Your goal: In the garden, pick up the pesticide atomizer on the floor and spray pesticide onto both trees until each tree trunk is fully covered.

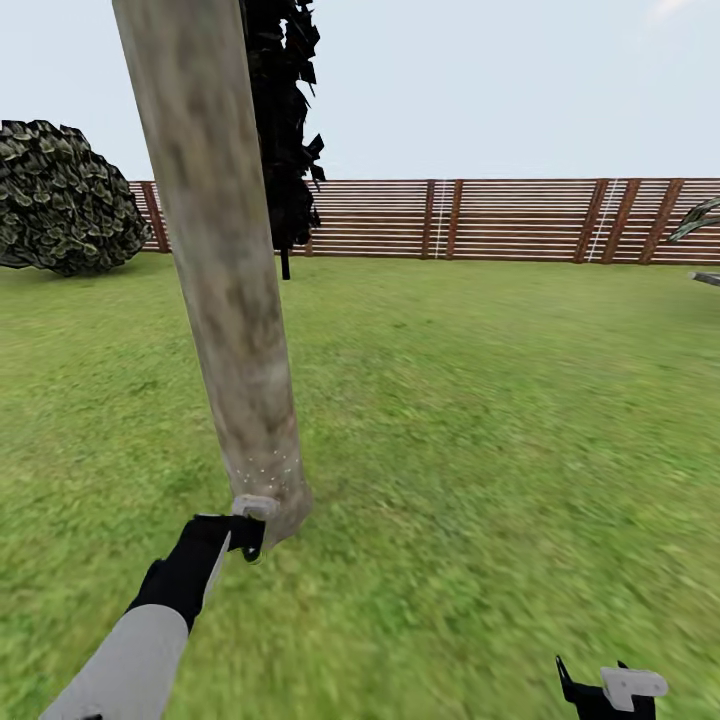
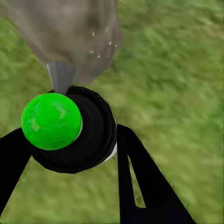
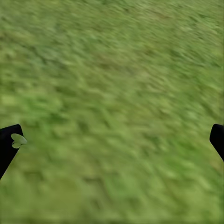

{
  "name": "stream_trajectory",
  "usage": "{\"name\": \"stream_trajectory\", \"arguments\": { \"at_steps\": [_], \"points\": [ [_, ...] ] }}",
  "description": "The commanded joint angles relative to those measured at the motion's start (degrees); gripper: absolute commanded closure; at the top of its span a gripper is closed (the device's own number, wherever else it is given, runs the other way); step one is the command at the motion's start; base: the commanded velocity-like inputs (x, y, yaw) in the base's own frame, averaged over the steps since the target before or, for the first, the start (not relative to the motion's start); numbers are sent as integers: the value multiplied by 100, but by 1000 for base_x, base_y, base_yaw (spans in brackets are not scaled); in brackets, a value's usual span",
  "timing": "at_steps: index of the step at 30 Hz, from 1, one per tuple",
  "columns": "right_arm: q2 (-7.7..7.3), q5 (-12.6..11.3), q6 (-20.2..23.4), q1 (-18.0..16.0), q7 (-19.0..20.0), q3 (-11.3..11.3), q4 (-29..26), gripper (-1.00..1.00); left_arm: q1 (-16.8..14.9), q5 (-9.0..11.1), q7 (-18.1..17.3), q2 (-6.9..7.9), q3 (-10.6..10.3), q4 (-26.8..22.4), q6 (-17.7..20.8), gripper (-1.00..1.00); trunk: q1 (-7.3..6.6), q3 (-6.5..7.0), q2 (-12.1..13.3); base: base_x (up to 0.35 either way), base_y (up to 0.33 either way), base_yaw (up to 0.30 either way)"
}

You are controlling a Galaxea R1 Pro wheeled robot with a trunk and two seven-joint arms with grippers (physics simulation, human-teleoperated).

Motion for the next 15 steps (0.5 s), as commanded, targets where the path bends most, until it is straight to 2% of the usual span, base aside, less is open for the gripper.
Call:
{"name": "stream_trajectory", "arguments": {
  "at_steps": [1,2,4,5,6,7,11,13,15],
  "points": [
    [0,0,0,0,0,0,0,-100,-67,31,-8,112,-1,2,22,100,0,0,0,0,0,0],
    [-1,1,0,0,0,0,0,-100,-159,53,-28,392,2,10,49,100,0,0,0,0,0,0],
    [-1,1,0,0,0,0,0,-100,-201,58,-100,582,-9,11,61,100,0,0,0,0,0,0],
    [-1,5,0,0,0,0,2,-100,-205,55,-123,613,-31,9,64,100,0,0,0,0,0,0],
    [-1,6,0,-1,0,0,6,-100,-205,54,-132,597,-42,8,64,100,0,0,0,0,0,0],
    [-4,5,0,0,0,0,97,-100,-202,35,-138,378,-60,7,63,100,0,0,0,0,0,0],
    [-9,1,0,-2,-3,-2,225,-100,-231,12,-140,17,-129,-6,99,100,0,0,0,0,0,0],
    [-10,2,0,0,-7,-1,242,-100,-273,14,-152,17,-178,-175,352,100,0,0,0,-3,0,0],
    [-10,5,0,-2,-8,0,251,-100,-249,12,-164,132,-164,-636,580,100,0,0,0,-188,35,0]
  ]
}}
